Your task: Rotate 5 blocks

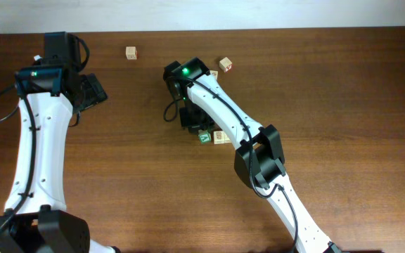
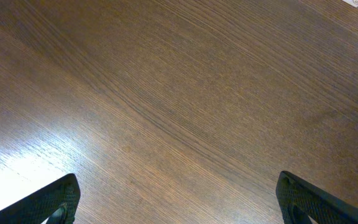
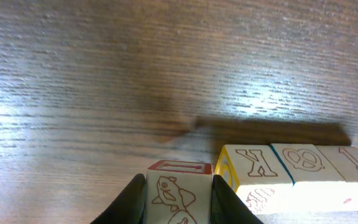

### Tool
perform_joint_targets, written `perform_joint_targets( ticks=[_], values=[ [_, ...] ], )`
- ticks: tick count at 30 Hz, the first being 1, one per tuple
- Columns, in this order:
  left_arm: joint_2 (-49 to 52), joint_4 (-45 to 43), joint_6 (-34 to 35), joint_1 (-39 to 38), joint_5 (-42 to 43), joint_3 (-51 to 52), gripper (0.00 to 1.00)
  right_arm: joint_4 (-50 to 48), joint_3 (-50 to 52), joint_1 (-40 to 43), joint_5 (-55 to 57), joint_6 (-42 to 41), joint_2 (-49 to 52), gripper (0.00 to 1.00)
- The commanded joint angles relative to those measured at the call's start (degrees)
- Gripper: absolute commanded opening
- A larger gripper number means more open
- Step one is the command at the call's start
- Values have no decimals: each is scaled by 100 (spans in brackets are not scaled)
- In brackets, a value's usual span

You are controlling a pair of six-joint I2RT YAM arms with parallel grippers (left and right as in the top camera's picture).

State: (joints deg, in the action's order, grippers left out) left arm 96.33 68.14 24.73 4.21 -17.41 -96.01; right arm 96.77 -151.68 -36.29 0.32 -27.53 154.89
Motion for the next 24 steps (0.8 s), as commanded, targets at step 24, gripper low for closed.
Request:
perform_joint_targets(
  ticks=[24],
  values=[
    [11, 9, 74, -2, -81, -79, 99, -365, -581, 79, 249, 879, -175, 29]
  ],
)
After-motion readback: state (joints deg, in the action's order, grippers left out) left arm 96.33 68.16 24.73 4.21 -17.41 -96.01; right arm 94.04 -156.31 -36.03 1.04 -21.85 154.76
